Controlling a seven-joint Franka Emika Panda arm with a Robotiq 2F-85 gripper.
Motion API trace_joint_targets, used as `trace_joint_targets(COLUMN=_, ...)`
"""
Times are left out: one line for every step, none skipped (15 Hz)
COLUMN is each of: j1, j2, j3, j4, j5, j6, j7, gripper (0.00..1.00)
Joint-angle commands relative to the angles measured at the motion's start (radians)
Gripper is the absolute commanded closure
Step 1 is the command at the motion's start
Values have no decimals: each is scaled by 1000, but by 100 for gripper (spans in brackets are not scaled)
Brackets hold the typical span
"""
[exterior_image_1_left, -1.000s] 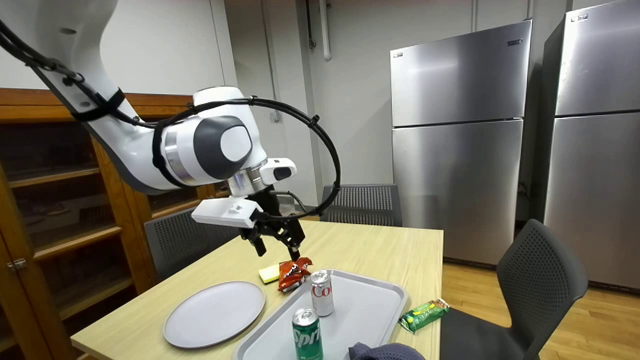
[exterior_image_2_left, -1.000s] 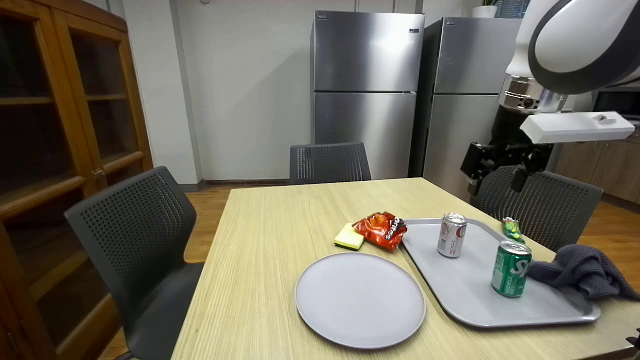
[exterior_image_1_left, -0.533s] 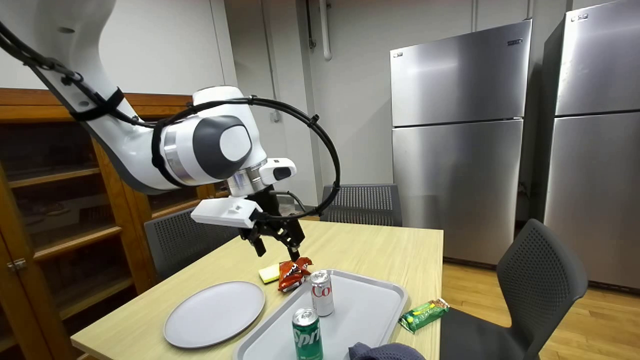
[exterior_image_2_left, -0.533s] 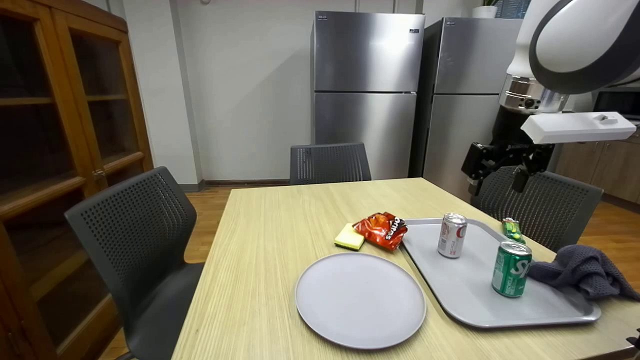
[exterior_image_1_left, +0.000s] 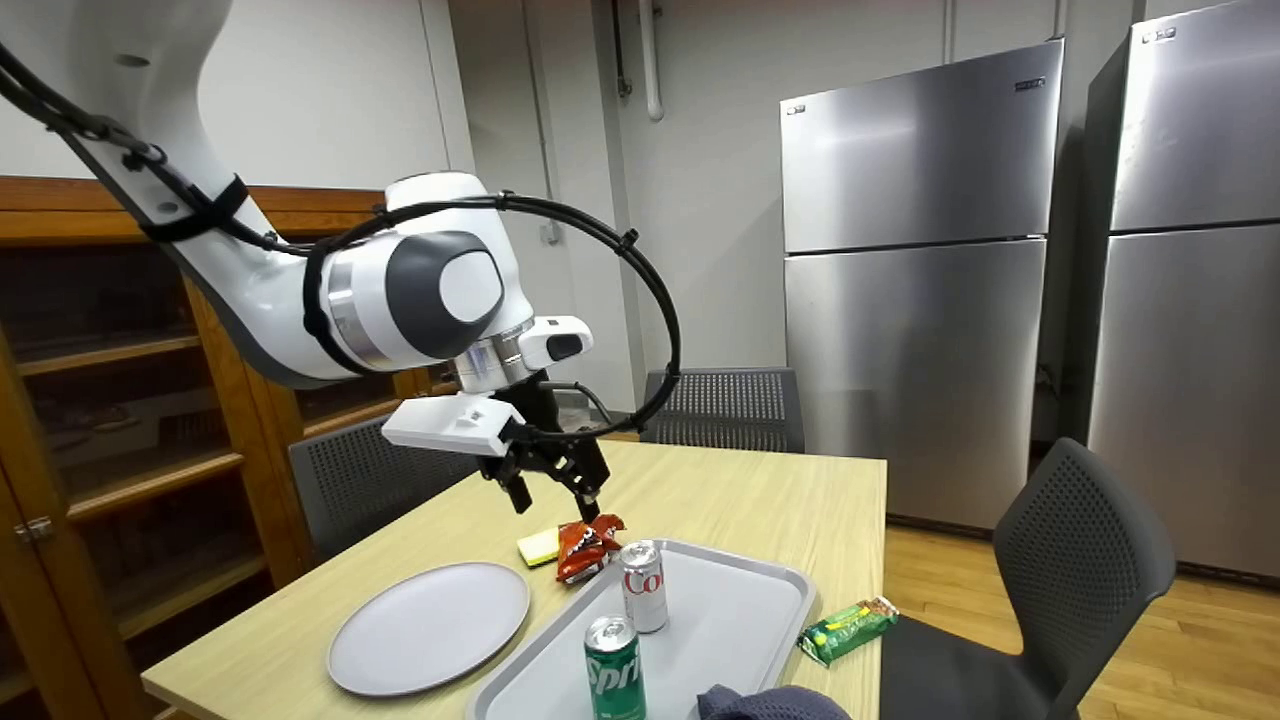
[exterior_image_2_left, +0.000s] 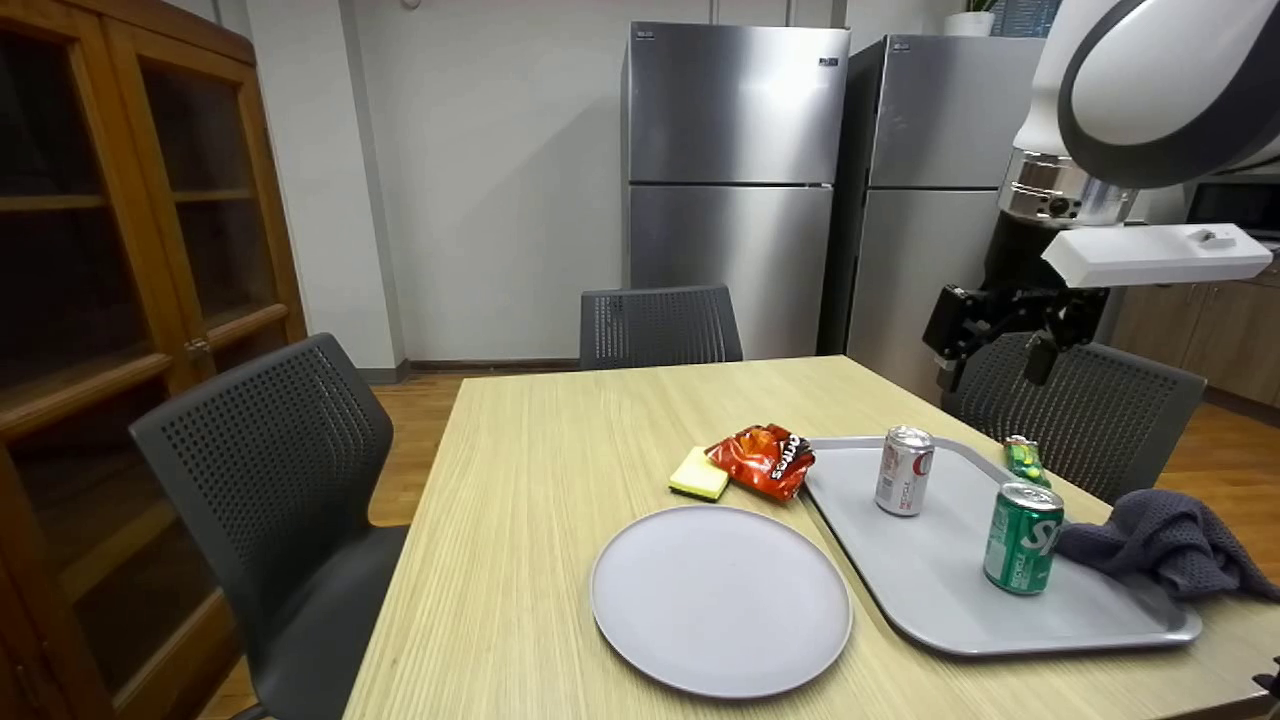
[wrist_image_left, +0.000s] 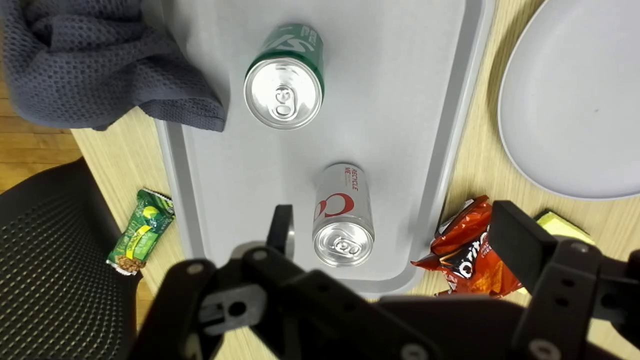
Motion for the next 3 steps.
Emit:
trace_joint_targets(j1=-34, j2=-1, j3=37, j4=0, j5=19, j6=-1, j7=-16, gripper=0)
trace_joint_targets(j1=-34, j2=-1, j3=37, j4=0, j5=19, j6=-1, j7=-16, gripper=0)
trace_joint_targets(j1=-34, j2=-1, j3=37, j4=0, j5=19, j6=-1, j7=-16, gripper=0)
